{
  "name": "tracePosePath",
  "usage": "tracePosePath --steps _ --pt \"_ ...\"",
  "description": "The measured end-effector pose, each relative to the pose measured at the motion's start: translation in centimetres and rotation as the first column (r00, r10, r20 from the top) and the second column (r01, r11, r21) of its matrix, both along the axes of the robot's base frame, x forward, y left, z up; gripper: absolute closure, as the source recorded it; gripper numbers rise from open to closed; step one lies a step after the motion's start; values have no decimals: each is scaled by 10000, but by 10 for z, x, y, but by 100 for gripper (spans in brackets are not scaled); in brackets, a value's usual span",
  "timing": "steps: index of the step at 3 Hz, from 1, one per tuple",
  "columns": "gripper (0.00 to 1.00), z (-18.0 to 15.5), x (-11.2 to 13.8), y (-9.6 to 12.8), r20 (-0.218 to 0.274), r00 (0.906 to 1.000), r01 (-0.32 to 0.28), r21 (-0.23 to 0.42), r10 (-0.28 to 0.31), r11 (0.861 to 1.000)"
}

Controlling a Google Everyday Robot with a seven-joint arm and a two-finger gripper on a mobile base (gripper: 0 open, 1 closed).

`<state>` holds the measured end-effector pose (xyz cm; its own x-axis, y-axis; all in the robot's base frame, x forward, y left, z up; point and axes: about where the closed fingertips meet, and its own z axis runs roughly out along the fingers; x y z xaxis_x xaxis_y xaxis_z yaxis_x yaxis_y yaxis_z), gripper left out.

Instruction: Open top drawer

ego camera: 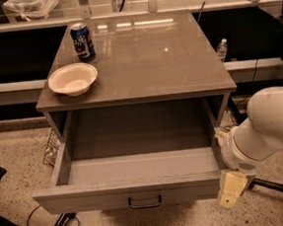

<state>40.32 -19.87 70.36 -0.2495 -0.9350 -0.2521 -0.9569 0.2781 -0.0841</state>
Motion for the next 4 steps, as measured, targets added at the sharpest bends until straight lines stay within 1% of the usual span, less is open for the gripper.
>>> tracePosePath --steps 1,2,3,4 --pt "18 61 16 19 493 9979 -358 -1257 422 9914" --pt "41 106 45 24 912 9946 -262 -2491 504 9681" --pt "65 100 70 13 966 9943 -176 -2656 448 9639" --pt "88 66 85 -15 916 9958 172 -1941 6 9808"
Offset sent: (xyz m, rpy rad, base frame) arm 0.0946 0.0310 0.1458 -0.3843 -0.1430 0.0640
